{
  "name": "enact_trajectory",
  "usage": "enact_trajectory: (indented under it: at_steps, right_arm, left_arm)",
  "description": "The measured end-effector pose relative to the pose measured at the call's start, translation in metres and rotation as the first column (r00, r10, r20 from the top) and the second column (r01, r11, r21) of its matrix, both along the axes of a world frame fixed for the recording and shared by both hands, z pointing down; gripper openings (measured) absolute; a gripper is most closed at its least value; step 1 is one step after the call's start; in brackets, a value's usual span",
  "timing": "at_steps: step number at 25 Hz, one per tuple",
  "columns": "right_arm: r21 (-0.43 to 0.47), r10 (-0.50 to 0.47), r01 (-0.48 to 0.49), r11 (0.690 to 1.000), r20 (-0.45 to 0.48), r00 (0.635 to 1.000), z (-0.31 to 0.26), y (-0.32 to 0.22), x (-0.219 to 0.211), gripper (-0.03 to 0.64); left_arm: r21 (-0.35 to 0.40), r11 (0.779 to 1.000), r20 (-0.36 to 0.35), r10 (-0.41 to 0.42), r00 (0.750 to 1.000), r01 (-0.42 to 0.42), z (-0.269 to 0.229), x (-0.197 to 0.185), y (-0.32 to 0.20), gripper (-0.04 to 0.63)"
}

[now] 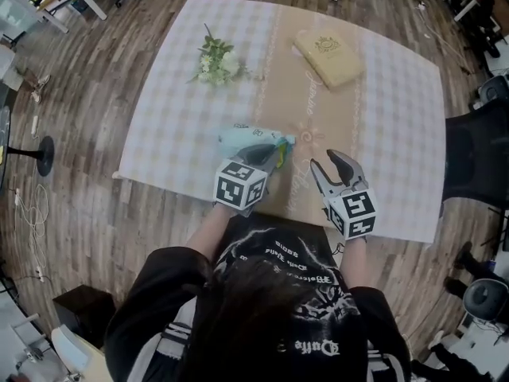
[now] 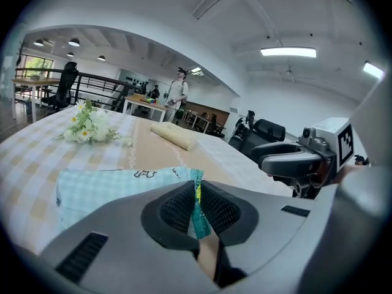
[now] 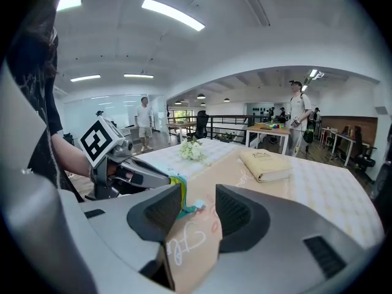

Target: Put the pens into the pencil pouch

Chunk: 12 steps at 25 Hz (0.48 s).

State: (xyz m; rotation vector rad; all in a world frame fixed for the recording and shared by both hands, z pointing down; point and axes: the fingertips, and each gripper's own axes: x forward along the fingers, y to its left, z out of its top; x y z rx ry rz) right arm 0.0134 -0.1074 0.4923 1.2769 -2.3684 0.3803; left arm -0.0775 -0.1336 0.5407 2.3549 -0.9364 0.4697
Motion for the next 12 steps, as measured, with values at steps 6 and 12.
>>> enact_trajectory:
  at_steps: [6, 12]
  right_arm:
    - [-0.018, 0.019, -0.019, 1.000, 0.002, 1.000, 0.011, 0.002, 0.020, 0.184]
    - [-0.027, 0.014, -0.014, 1.000, 0.013, 1.000, 0.014, -0.004, 0.038, 0.186]
  left_arm:
    - [-0.036, 0.996, -0.021, -0.086, 0.996, 0.085, 0.012, 0.004, -0.005, 0.044]
    - [-0.036, 0.989, -0.042, -0.144, 0.989, 0.143, 0.004, 0.009, -0.007, 0.046]
